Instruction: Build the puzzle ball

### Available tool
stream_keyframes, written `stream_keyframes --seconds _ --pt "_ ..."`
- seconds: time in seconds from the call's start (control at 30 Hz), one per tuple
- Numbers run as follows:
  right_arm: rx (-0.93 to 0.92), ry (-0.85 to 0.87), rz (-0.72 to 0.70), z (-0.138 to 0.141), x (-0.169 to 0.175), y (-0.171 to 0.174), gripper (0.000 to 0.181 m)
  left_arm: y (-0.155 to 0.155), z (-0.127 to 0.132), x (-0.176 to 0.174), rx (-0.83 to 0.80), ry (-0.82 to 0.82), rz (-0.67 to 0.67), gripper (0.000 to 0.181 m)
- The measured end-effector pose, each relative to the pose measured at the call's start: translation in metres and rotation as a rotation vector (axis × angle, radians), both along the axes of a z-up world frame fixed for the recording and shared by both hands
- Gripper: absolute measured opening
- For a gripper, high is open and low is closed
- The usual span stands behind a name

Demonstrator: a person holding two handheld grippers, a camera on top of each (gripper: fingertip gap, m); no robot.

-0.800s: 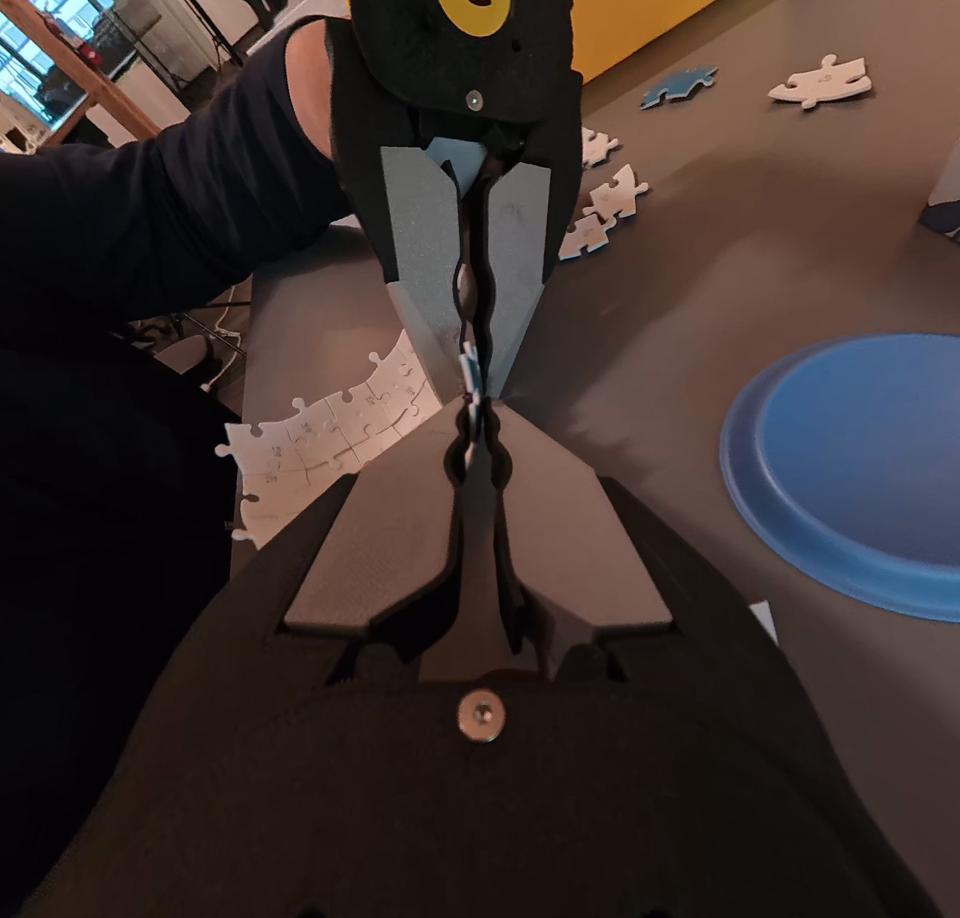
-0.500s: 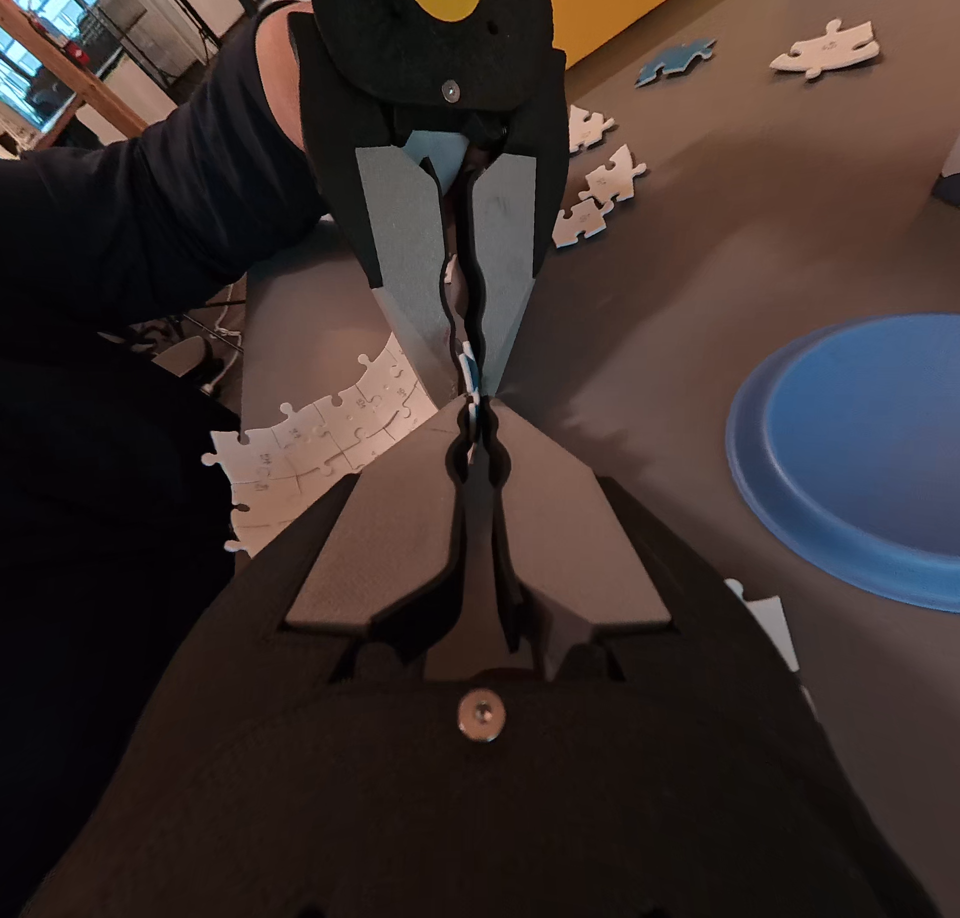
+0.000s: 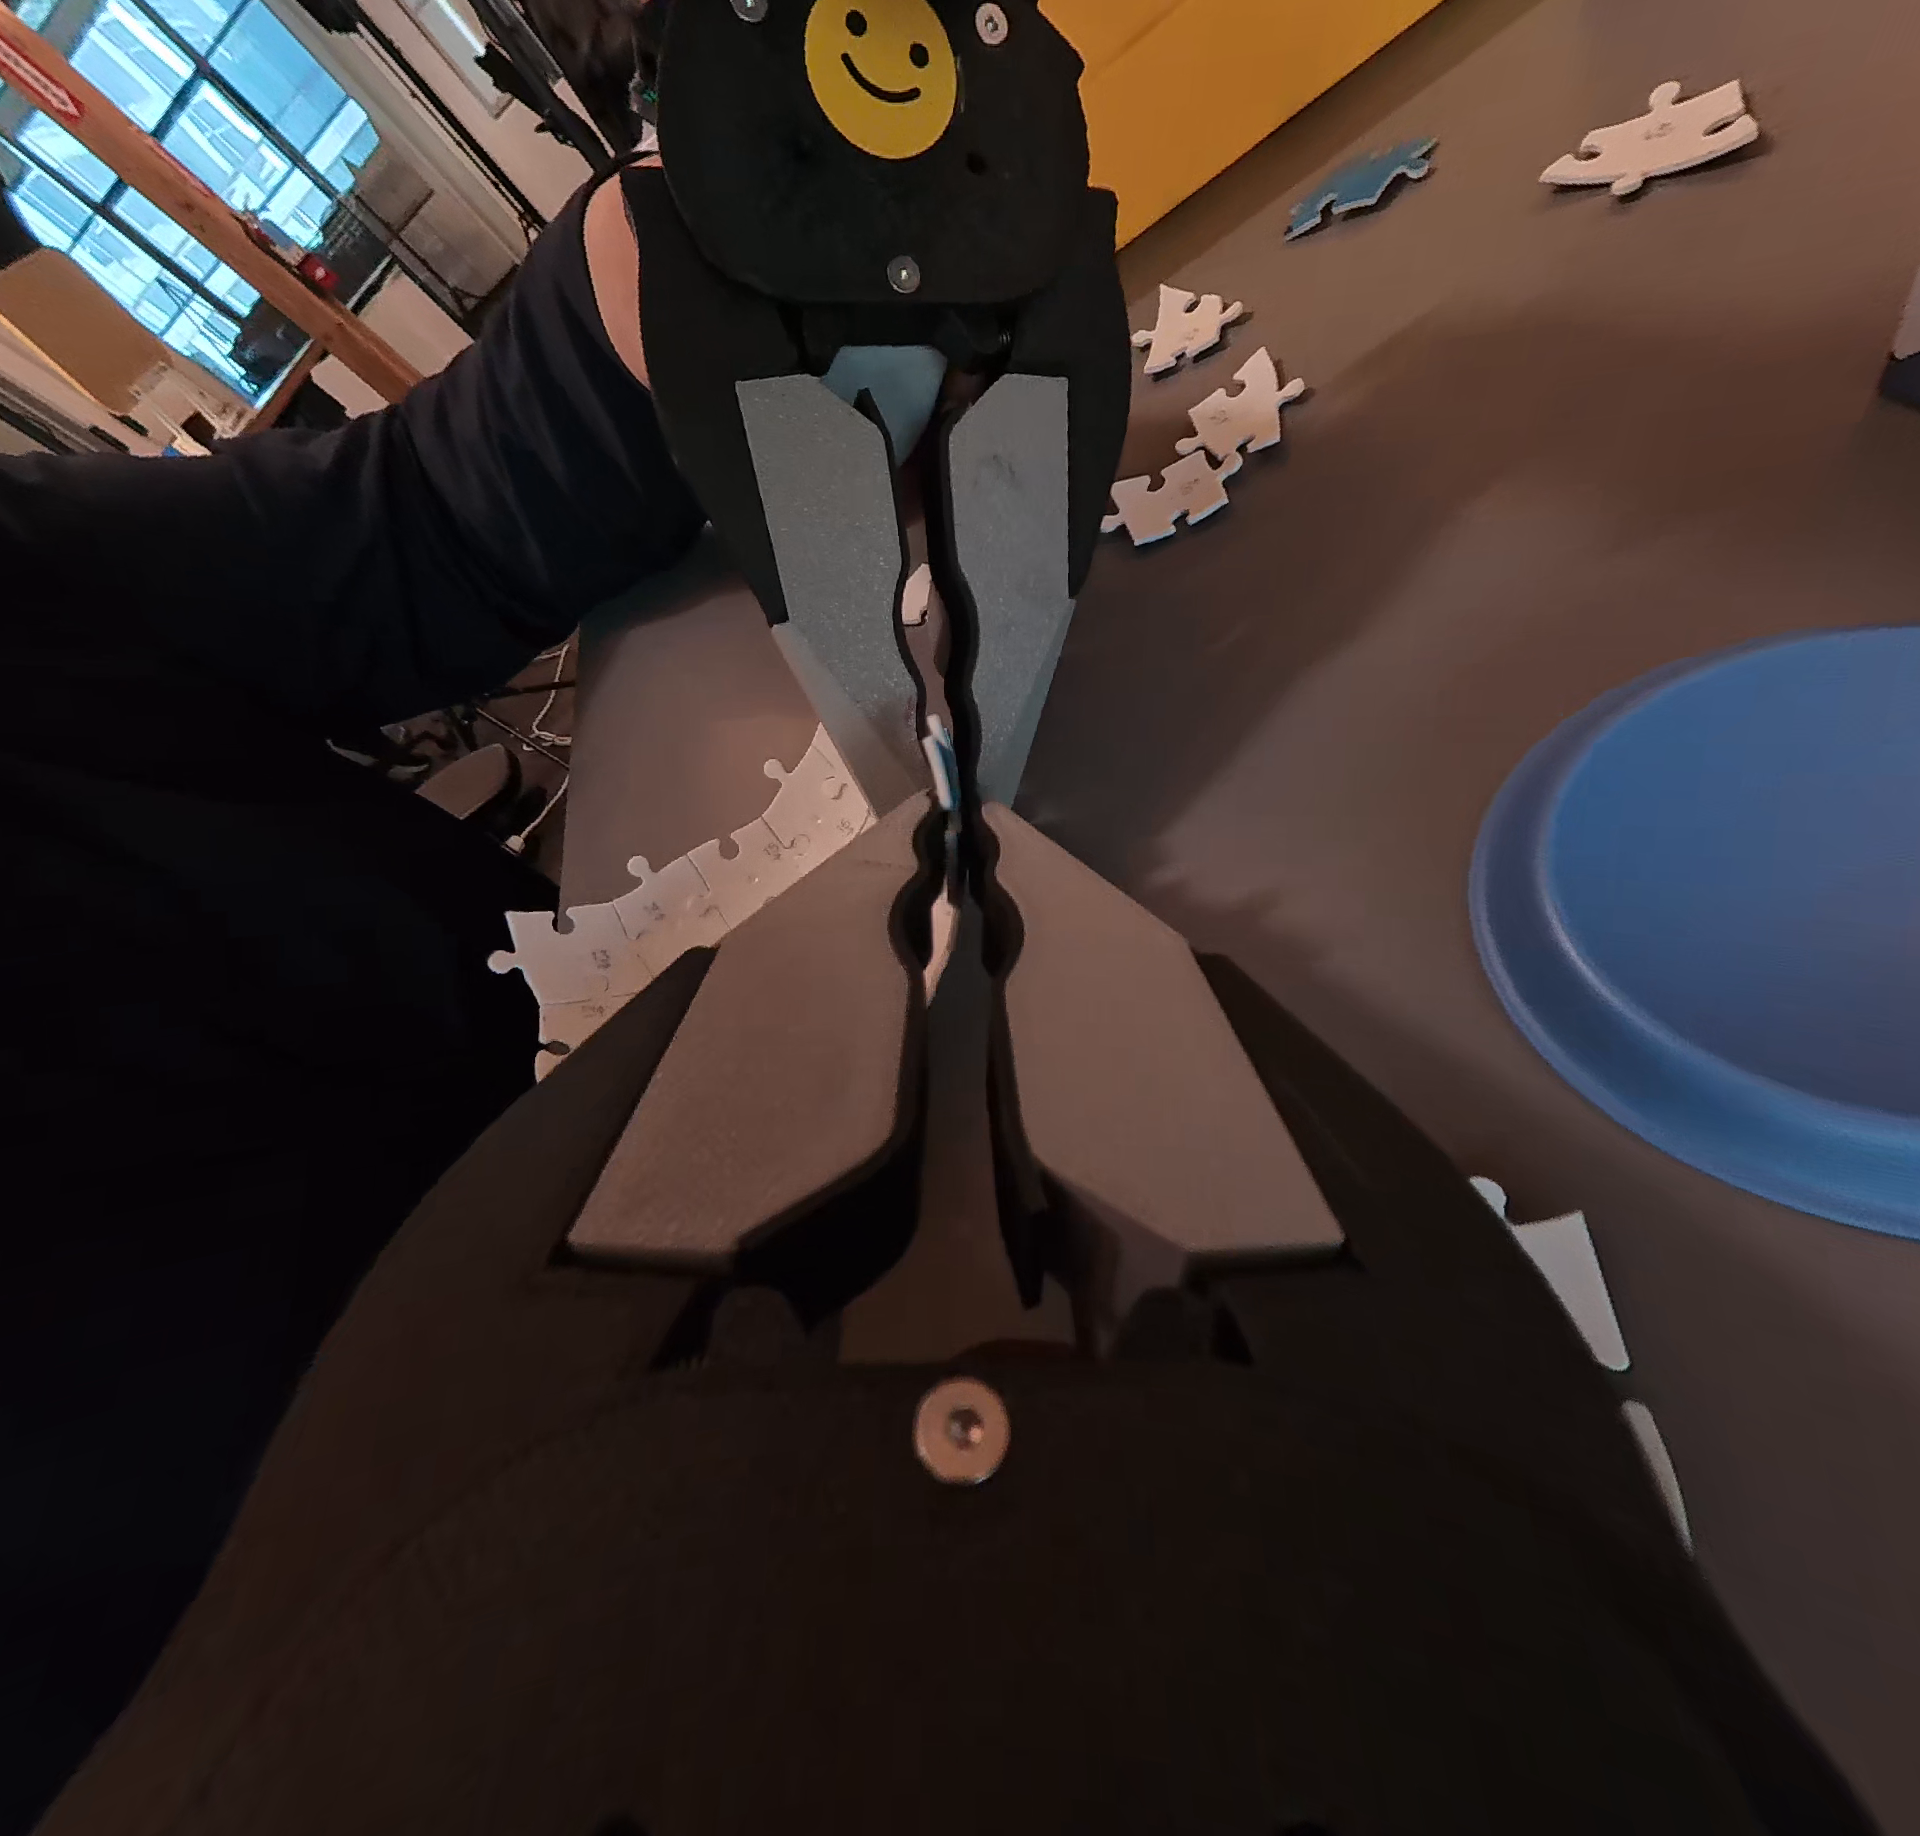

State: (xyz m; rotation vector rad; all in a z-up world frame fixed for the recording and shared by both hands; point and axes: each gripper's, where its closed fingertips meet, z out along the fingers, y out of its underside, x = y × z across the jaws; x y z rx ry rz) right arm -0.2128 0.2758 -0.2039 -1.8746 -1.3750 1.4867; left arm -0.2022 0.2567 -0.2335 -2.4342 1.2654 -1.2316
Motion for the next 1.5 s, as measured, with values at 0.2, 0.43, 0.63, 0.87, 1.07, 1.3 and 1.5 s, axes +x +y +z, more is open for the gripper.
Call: stream_keyframes --seconds 0.2,0.43,0.63,0.87,1.07,1.3,1.5 --pt "0.020 -0.002 -0.017 -0.001 -0.001 0.002 0.000 0.002 -0.001 -0.001 0.018 0.016 0.006 0.001" --pt "0.123 -0.012 0.014 -0.002 -0.001 -0.002 0.000 -0.002 -0.001 0.000 -0.048 -0.025 -0.008 0.000" --pt "0.160 -0.079 0.049 -0.013 0.005 -0.006 0.002 0.004 0.001 -0.004 -0.025 -0.026 0.011 0.000" --pt "0.152 -0.083 0.052 -0.013 0.005 -0.006 0.000 0.002 0.001 -0.004 -0.015 -0.017 0.001 0.001" --pt "0.135 -0.077 0.069 -0.013 0.005 -0.008 0.001 0.001 0.001 -0.004 -0.023 -0.023 -0.008 0.001" --pt "0.131 0.003 0.004 0.008 0.015 0.007 0.013 0.003 0.000 -0.006 -0.022 -0.019 0.003 0.001" --pt "0.202 0.038 -0.102 0.019 0.021 0.029 0.013 0.005 -0.001 -0.009 -0.043 0.001 0.056 0.001"
